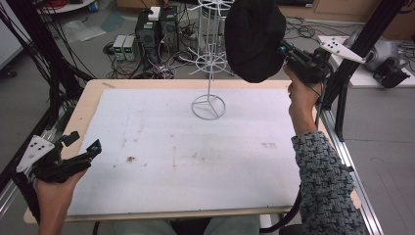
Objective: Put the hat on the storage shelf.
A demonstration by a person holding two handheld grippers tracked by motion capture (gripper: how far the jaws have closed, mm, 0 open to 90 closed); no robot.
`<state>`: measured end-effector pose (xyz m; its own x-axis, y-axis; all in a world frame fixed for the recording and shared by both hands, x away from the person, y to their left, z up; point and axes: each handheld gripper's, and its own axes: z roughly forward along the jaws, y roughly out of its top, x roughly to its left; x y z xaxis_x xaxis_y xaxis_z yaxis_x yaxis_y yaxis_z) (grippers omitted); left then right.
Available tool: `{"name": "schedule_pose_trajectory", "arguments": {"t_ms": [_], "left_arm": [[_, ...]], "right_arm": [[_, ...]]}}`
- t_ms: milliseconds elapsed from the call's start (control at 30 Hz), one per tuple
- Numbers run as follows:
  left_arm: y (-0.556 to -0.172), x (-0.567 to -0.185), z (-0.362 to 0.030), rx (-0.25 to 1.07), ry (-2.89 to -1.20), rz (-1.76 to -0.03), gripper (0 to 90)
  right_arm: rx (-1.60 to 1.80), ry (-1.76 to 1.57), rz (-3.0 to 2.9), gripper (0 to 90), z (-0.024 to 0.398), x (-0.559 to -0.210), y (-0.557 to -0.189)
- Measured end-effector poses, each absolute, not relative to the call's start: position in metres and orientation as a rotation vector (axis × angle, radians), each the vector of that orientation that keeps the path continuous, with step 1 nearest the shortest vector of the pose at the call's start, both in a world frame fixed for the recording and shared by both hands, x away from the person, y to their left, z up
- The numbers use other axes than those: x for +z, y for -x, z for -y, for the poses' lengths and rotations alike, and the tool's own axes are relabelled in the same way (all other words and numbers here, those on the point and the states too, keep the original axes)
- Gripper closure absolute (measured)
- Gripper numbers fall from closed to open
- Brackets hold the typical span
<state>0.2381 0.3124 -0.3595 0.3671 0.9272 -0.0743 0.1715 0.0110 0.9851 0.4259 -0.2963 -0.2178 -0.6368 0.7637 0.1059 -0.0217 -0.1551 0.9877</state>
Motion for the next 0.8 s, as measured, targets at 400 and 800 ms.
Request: {"name": "schedule_pose_trajectory", "arguments": {"t_ms": [400,800], "left_arm": [[-0.238,-0.359,-0.313,0.806,-1.454,-1.059,20.7],[-0.239,-0.359,-0.312,0.805,-1.457,-1.053,20.7]], "right_arm": [[1.823,-0.856,-1.603,81.8,0.292,-0.227,-0.429],[1.785,-0.907,-1.647,77.9,0.292,-0.238,-0.435]]}}
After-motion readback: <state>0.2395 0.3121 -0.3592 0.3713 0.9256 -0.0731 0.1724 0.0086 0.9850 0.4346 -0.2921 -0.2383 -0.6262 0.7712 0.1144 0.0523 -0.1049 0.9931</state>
